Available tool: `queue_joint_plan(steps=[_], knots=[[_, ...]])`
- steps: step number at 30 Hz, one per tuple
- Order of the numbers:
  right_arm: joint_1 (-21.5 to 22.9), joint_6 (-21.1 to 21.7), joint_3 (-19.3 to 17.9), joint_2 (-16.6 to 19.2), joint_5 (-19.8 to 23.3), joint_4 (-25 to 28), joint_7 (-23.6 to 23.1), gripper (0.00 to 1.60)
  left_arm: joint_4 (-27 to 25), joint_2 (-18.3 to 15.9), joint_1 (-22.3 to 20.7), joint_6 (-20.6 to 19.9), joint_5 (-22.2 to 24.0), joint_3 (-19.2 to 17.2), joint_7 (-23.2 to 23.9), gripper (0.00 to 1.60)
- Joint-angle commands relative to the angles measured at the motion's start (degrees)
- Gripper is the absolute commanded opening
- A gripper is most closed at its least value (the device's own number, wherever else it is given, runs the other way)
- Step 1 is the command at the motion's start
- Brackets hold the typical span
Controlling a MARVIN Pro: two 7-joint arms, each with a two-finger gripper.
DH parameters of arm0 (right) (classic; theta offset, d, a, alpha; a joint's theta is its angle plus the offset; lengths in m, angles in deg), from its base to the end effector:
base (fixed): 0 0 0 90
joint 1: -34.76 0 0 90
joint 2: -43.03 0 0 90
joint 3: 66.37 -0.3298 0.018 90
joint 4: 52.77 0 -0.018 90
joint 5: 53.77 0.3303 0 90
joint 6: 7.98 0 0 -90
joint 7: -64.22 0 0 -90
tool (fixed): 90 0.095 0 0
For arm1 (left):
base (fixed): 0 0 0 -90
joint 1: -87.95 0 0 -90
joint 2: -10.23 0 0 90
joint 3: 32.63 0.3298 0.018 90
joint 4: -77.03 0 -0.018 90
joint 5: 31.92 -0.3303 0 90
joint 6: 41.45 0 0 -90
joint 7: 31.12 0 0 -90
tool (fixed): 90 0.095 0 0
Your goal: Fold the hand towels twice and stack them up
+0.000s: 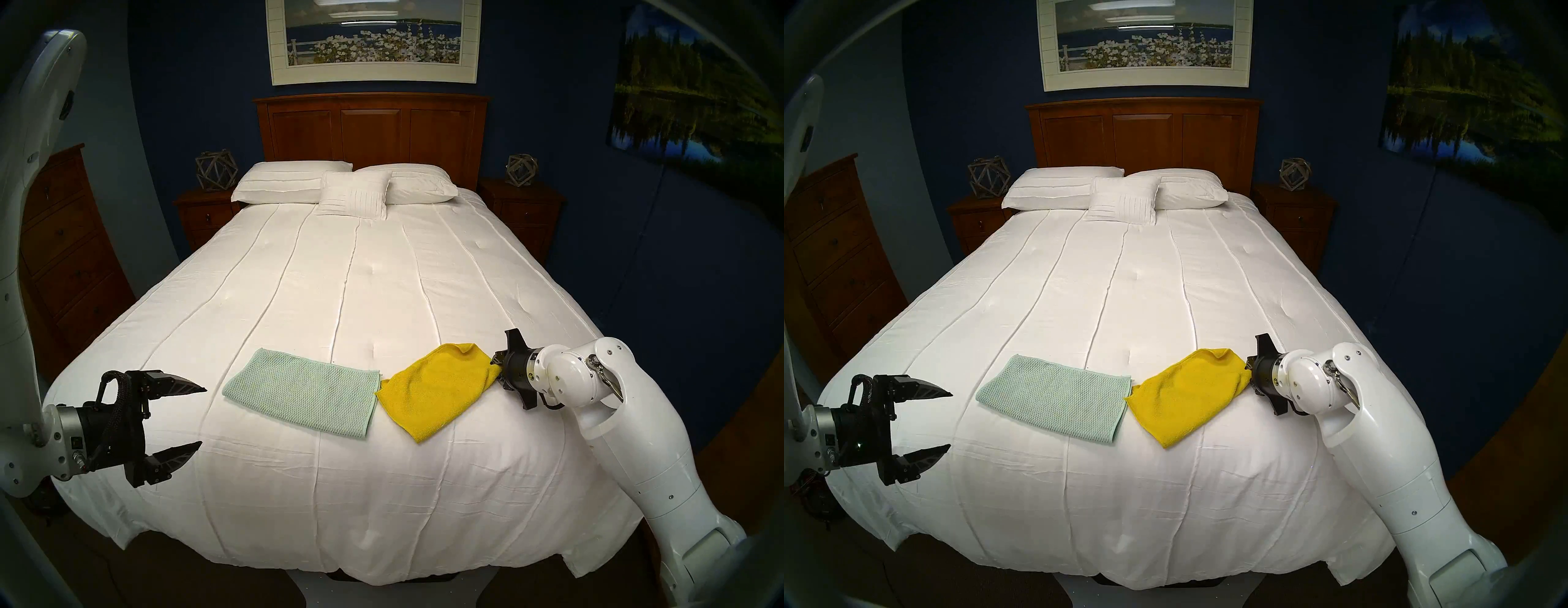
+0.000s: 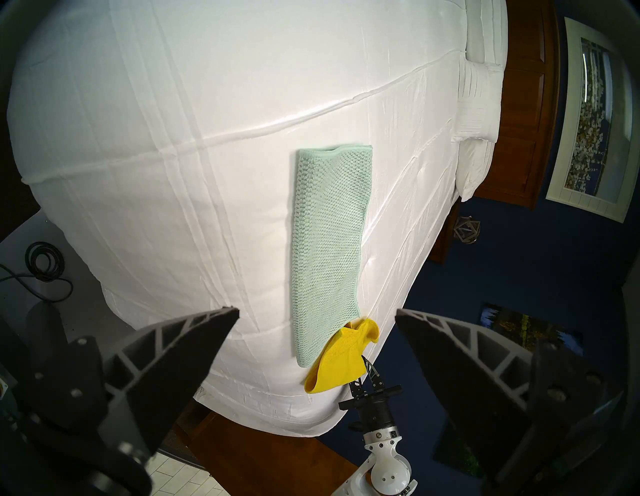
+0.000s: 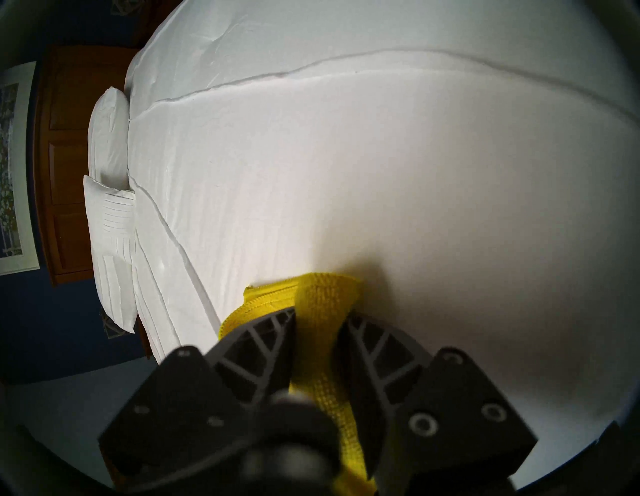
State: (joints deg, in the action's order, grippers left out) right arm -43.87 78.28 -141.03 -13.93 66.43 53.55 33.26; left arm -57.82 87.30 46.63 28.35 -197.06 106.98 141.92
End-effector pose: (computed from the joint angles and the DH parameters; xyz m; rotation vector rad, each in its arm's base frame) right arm 0.4417 -0.0477 -0.2564 -1.9779 1.4057 -0.7146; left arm 0.2276 0.1808 -0.1409 1.7987 1.2657 0.4819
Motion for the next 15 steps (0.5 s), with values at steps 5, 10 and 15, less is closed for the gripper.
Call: queue_joint_plan(steps=[5,10,15], knots=[[-1.4,-1.4,-2.3,1.7,-1.1,3.4,-0.6,0.04,0.0,-0.1,-0.2,0.0,0.1,0.0,0.3,1.60],[-3.2,-3.0,-4.1,2.9,-2.6,4.6,-0.9,0.00,0.0,-0.1,-0.2,0.0,0.1,0.0,0.3,1.60],[-4.1,-3.3,-4.6,3.6,-3.8,4.8,-1.3,0.00,0.0,-0.1,-0.2,0.0,0.1,0.0,0.3,1.60]])
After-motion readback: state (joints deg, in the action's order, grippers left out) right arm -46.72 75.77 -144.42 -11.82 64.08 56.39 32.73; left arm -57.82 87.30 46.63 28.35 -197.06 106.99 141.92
